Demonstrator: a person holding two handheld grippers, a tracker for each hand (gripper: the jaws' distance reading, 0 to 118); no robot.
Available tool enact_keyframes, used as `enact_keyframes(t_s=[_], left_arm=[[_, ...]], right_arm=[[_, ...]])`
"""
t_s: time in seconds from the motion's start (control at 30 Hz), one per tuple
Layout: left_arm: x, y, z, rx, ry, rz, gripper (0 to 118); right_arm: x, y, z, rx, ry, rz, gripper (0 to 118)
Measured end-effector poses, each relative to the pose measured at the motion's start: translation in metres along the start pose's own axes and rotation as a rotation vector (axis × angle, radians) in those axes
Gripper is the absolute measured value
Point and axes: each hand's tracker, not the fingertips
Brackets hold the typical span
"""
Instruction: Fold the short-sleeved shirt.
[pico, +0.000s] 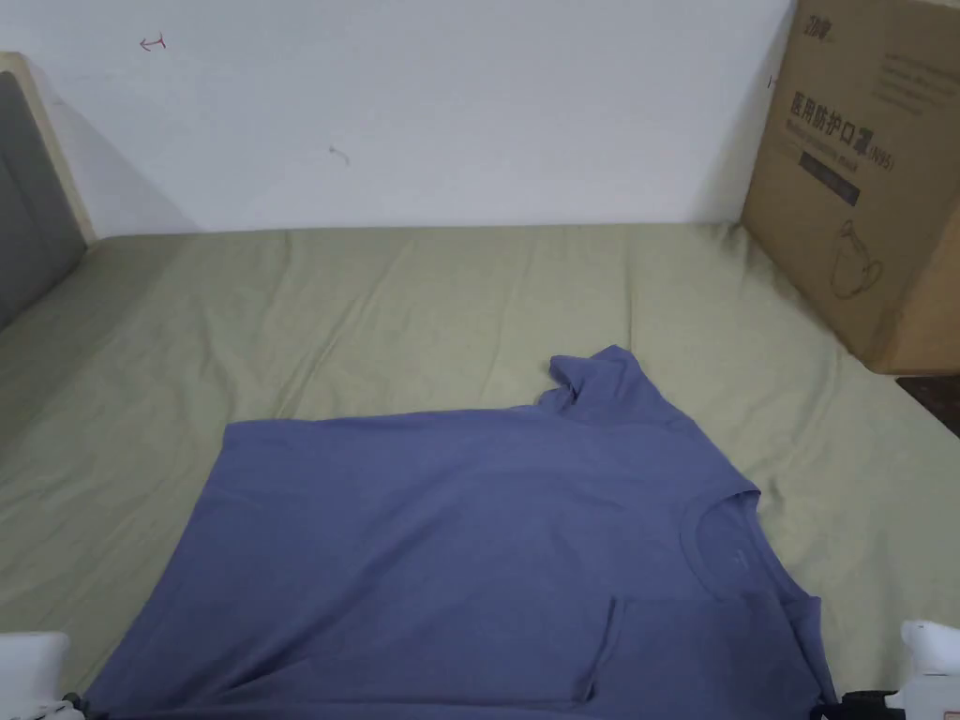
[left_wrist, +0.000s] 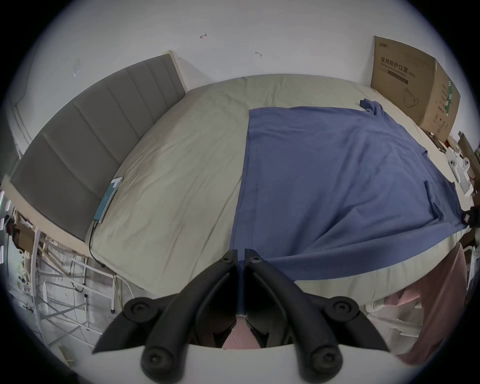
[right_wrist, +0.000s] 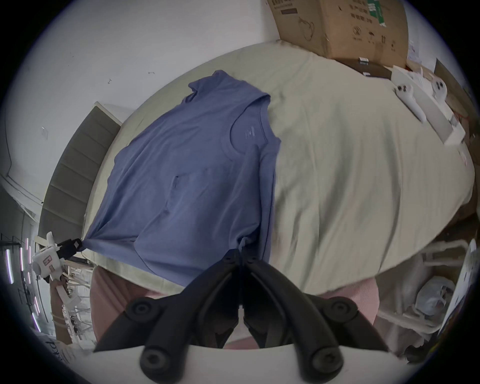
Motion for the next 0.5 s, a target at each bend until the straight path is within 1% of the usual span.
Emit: enact_keyframes(t_s=[0.07,0.1,0.13,0.17,0.2,0.23,0.27,0.3,0.33,0.37,0.43,0.47,0.5], left_arm=[[-0.003,-0.008,0.001,0.005,-0.005,0.035,5],[-0.005,-0.01,0.001,0.011,-0.019,0.062,10],[-0.005,-0.01,0.001,0.007,-0.027,0.069,33],[-0.005,-0.01,0.001,0.003,-0.023,0.073,33],[-0.005,-0.01,0.001,0.002,-0.012,0.07,41],[-0.003,-0.011,0.004,0.004,-0.004,0.065,57],[-0.004,-0.012,0.007,0.015,0.001,0.064,80],[-0.006,-0.012,0.01,0.02,-0.003,0.068,95],[-0.009,-0.012,0.014,0.026,-0.019,0.079,102],[-0.01,-0.012,0.018,0.041,-0.039,0.095,101],[-0.012,-0.012,0.025,0.054,-0.078,0.13,98],[-0.013,-0.013,0.028,0.068,-0.104,0.148,88],[-0.013,-0.015,0.033,0.08,-0.128,0.161,66]], right_arm=[[0.003,-0.009,-0.002,-0.007,-0.008,-0.001,0],[0.003,-0.011,-0.005,0.001,-0.01,-0.006,0],[0.003,-0.012,-0.006,0.014,-0.011,-0.023,1],[0.004,-0.01,-0.008,0.031,-0.013,-0.041,1],[0.003,-0.008,-0.009,0.04,-0.015,-0.043,1],[-0.001,-0.005,-0.008,0.049,-0.027,-0.039,6],[-0.004,-0.002,-0.005,0.061,-0.066,-0.011,21],[-0.005,0.002,-0.001,0.073,-0.106,0.032,41],[-0.009,0.005,0.003,0.081,-0.13,0.066,65],[-0.014,0.007,0.008,0.101,-0.134,0.091,68],[-0.019,0.01,0.017,0.123,-0.095,0.115,68],[-0.022,0.011,0.021,0.143,-0.064,0.123,65],[-0.025,0.011,0.024,0.164,-0.032,0.125,52]])
